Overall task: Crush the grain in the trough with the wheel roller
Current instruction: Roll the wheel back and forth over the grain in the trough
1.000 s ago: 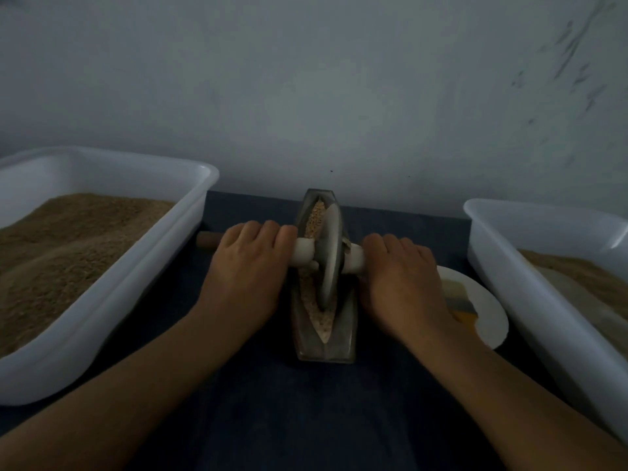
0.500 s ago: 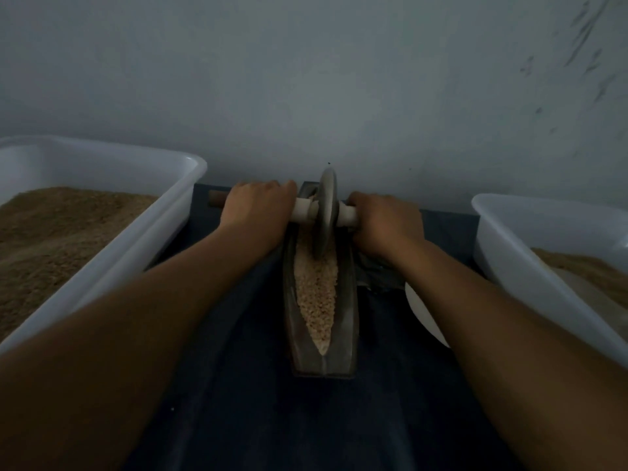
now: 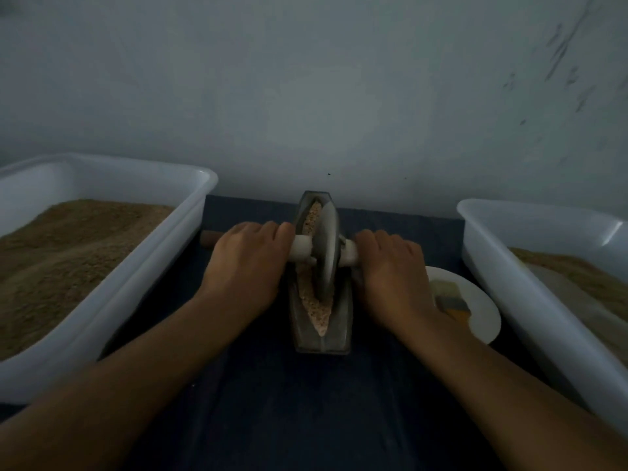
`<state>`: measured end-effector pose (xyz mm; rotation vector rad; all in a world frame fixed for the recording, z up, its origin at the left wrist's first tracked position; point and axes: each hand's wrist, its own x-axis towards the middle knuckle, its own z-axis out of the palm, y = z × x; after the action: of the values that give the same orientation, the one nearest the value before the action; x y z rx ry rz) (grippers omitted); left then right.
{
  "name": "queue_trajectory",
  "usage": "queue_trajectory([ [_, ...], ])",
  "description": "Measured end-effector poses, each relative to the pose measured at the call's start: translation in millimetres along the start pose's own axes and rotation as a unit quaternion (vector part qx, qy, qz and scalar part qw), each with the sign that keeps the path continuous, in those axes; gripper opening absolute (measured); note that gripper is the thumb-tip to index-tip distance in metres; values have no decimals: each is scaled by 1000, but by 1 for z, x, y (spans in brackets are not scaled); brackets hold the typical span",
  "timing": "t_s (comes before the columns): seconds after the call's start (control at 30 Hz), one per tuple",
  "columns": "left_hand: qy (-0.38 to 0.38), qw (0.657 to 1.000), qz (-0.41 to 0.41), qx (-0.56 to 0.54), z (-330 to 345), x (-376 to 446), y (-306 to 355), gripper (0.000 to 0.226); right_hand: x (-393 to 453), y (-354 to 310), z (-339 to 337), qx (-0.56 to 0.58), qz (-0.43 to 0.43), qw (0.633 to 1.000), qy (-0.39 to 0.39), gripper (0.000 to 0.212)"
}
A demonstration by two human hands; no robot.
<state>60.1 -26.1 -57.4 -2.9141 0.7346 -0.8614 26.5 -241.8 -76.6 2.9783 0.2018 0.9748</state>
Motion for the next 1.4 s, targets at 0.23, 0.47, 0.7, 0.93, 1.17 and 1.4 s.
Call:
queue_trajectory([
  [0.23, 18, 1000, -5, -25, -33, -25, 8, 31, -30, -13, -42, -15, -13, 999, -36, 33],
  [0.47, -16, 999, -12, -37, -27, -32, 5, 41, -23, -18, -43, -47, -45, 998, -23, 33],
  [0.7, -48, 998, -22, -27, 9, 8, -3, 63, 21, -1, -6, -43, -31, 998, -43, 17],
  [0.93, -79, 995, -54, -36, 31, 68, -19, 42, 66, 14, 24, -76, 5, 995, -63, 21],
  [1.17, -79, 994, -59, -42, 37, 80, -23, 34, 92, 20, 32, -90, 20, 993, -77, 17],
  [1.4, -66, 996, -60, -10, 31, 49, -16, 27, 67, 13, 23, -95, 7, 993, -71, 13],
])
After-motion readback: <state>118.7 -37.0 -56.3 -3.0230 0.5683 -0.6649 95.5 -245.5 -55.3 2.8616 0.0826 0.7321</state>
